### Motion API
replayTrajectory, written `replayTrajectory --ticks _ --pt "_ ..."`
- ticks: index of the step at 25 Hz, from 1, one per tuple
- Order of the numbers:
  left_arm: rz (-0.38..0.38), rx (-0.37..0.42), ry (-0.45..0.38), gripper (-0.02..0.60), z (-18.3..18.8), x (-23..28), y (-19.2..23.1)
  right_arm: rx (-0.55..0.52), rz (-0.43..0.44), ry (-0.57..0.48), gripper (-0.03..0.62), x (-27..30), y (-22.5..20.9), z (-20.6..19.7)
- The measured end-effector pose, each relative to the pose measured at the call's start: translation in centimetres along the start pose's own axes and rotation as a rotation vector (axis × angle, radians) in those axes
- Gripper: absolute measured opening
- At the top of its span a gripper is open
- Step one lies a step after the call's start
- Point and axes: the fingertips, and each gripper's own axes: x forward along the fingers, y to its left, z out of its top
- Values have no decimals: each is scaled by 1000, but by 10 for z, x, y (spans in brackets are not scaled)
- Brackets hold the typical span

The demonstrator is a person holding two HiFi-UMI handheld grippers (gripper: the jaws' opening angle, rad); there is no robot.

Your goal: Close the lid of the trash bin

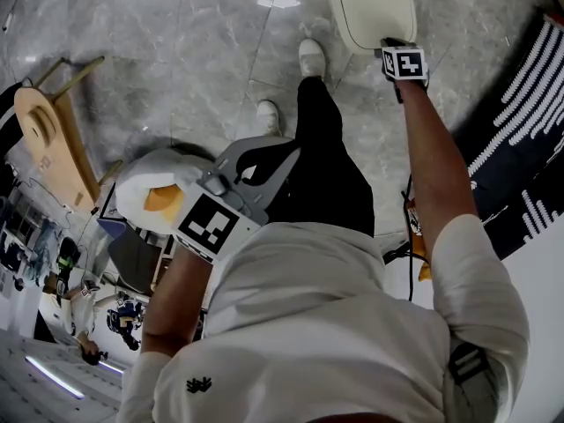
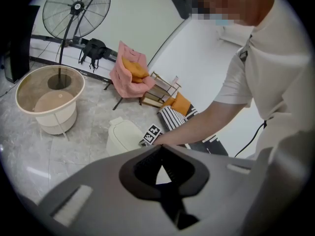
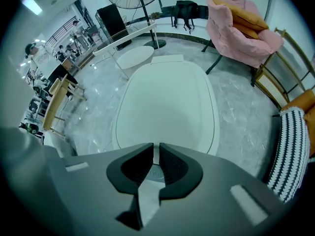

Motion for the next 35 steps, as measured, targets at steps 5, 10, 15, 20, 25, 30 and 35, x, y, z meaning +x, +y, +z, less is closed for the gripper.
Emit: replayTrajectory --ticks 5,10,15,20,25,30,35 --pt "-8 18 -6 57 5 -4 -5 -6 -4 -11 39 -11 3 5" --pt "-26 56 -35 57 9 -13 -18 -20 -12 -32 40 -31 9 7" --pt "-50 95 -61 57 14 -30 -38 -6 -29 -63 40 -68 20 3" --pt "-82 149 -103 57 20 -56 -67 16 -40 -126 39 -116 41 -4" --pt "-96 219 -151 57 19 -90 -90 25 -35 -224 38 -167 77 -6" --pt "-103 328 -219 57 8 -116 -112 8 -16 -332 38 -225 117 -12" --pt "-120 407 -226 57 -3 -145 -135 5 -15 -419 33 -279 155 -28"
